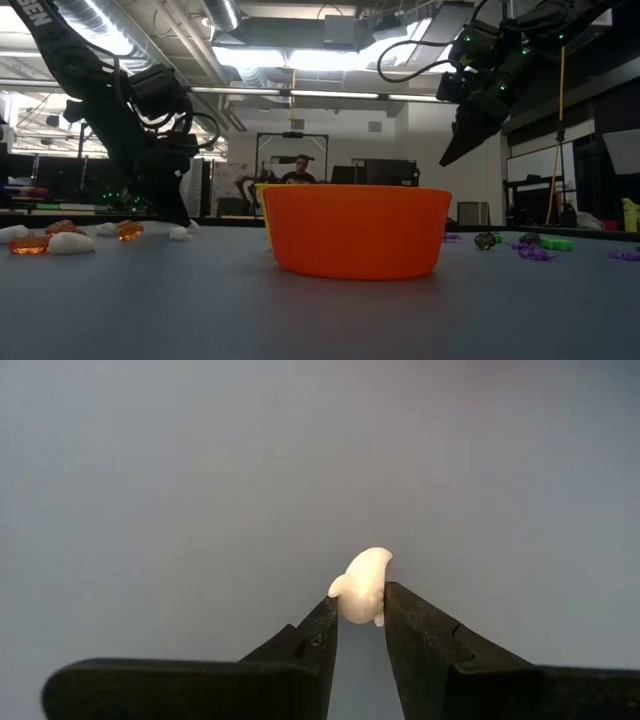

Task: Sort Halloween decoration
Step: Put the white ghost toy into the red bin

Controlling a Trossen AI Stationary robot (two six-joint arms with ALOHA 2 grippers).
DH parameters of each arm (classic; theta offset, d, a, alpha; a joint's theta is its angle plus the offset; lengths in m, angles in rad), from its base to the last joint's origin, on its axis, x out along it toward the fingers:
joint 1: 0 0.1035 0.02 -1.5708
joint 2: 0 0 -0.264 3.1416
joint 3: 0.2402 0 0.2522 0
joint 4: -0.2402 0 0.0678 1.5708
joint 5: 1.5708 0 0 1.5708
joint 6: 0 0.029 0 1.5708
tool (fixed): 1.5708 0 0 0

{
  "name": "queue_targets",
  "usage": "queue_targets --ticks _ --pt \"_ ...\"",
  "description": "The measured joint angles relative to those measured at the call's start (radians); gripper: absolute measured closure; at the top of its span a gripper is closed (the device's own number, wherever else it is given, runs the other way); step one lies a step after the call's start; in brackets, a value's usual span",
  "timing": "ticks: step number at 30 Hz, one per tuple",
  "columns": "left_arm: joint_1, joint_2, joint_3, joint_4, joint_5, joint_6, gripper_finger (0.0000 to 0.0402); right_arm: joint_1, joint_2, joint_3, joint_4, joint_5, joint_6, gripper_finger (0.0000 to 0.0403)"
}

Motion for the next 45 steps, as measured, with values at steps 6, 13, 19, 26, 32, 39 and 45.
queue_targets --ticks 6,13,19,26,32,39,45 --pt "0.000 0.000 0.000 0.000 0.000 0.000 0.0358 0.000 0.000 0.000 0.000 0.000 0.000 0.0237" --pt "-0.001 0.000 0.001 0.000 -0.001 0.000 0.0374 0.000 0.000 0.000 0.000 0.000 0.000 0.0237" --pt "-0.001 0.000 0.001 0.000 -0.001 0.000 0.0367 0.000 0.000 0.000 0.000 0.000 0.000 0.0237" --pt "0.000 0.000 0.001 0.015 -0.001 0.000 0.0372 0.000 0.000 0.000 0.000 0.000 0.000 0.0237" --pt "0.000 0.000 0.001 0.079 -0.001 0.000 0.0368 0.000 0.000 0.000 0.000 0.000 0.000 0.0237" --pt "0.000 0.000 0.001 0.189 0.000 -0.004 0.0371 0.000 0.000 0.000 0.000 0.000 0.000 0.0237" --pt "0.000 0.000 0.001 0.318 0.000 -0.014 0.0367 0.000 0.000 0.000 0.000 0.000 0.000 0.0237"
